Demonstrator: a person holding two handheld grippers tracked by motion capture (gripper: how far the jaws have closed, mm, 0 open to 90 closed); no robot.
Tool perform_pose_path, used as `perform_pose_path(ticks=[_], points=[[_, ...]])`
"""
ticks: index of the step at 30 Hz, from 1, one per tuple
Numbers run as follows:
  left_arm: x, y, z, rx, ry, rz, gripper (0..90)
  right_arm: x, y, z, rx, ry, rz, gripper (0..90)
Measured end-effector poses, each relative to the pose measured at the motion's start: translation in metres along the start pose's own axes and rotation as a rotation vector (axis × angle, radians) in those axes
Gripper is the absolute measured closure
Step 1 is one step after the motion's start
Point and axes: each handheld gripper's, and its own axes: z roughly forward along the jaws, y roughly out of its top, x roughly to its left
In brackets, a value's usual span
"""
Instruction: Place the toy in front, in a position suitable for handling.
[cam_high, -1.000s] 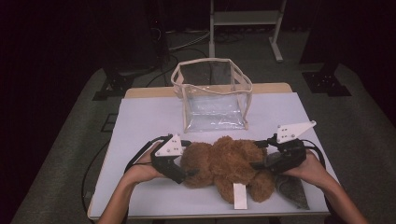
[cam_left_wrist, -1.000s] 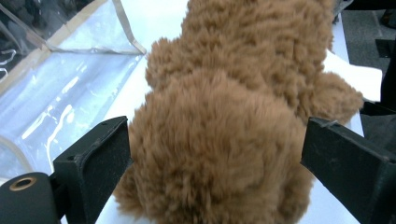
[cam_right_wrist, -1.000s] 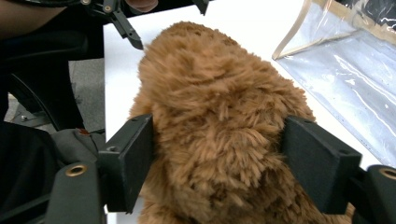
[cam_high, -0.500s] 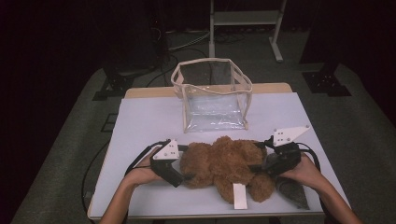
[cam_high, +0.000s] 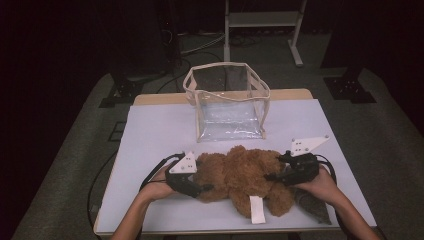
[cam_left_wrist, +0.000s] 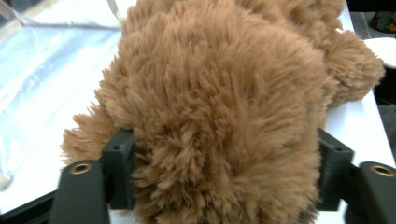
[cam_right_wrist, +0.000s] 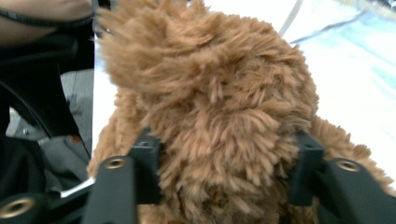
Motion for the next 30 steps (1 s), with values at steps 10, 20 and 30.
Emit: perform_pose_path(ticks=[10, 20, 30], points=[[-0.005, 0.055, 0.010, -0.028, -0.008, 0.067, 31.0, 0.003, 0.017, -0.052, -0.053, -0.040, -0.003, 47.9], [-0.012, 0.061, 0.022, 0.020, -0.026, 0.072, 31.1, 0.002, 0.002, -0.070, -0.006, -0.056, 0.032, 47.5], [-0.011, 0.039, -0.013, 0.087, 0.014, 0.051, 31.1, 0.000, 0.000, -0.023, 0.021, 0.012, 0.039, 47.3]])
